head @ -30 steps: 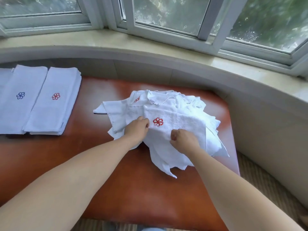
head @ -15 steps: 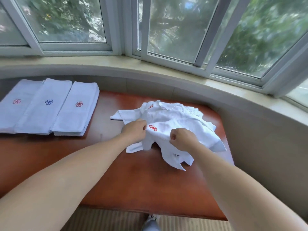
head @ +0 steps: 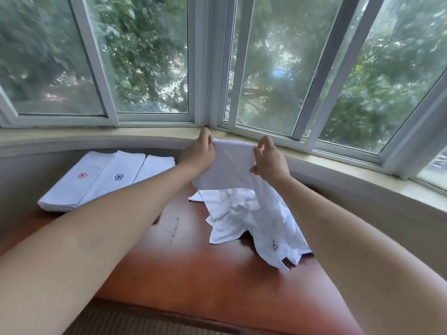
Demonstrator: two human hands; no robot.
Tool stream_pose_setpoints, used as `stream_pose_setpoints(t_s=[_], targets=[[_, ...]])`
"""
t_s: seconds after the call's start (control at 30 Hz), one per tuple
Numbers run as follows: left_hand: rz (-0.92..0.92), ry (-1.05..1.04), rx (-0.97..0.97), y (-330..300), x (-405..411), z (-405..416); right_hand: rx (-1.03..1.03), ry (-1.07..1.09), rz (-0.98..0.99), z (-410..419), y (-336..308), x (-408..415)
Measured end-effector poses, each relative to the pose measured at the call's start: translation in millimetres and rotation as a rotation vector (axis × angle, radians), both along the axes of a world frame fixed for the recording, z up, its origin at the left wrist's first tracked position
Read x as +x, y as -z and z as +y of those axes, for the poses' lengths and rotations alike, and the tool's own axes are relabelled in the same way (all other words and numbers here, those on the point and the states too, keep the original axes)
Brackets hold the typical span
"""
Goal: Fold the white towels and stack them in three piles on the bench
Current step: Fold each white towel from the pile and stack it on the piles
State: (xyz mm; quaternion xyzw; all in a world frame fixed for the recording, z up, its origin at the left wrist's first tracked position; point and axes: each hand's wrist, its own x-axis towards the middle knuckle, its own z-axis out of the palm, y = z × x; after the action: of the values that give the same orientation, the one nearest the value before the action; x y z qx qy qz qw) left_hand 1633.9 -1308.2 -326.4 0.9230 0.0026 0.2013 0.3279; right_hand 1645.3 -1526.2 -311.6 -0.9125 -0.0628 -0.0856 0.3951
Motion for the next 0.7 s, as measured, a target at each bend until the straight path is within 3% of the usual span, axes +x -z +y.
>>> stream_pose_setpoints(t_s=[0.23,0.47,0.7], targets=[[-0.272,-0.009,0.028,-74,-20,31,0.205,-0.092,-0.17,32,-56,-4],[-0.453,-0.099,0.097,-119,-17,57,0.255,-0.064,-0.506,67,-101,8],[-0.167,-0.018,0.222,-60,-15,76,-0.181,-0.161,-0.082,57,-55,27]])
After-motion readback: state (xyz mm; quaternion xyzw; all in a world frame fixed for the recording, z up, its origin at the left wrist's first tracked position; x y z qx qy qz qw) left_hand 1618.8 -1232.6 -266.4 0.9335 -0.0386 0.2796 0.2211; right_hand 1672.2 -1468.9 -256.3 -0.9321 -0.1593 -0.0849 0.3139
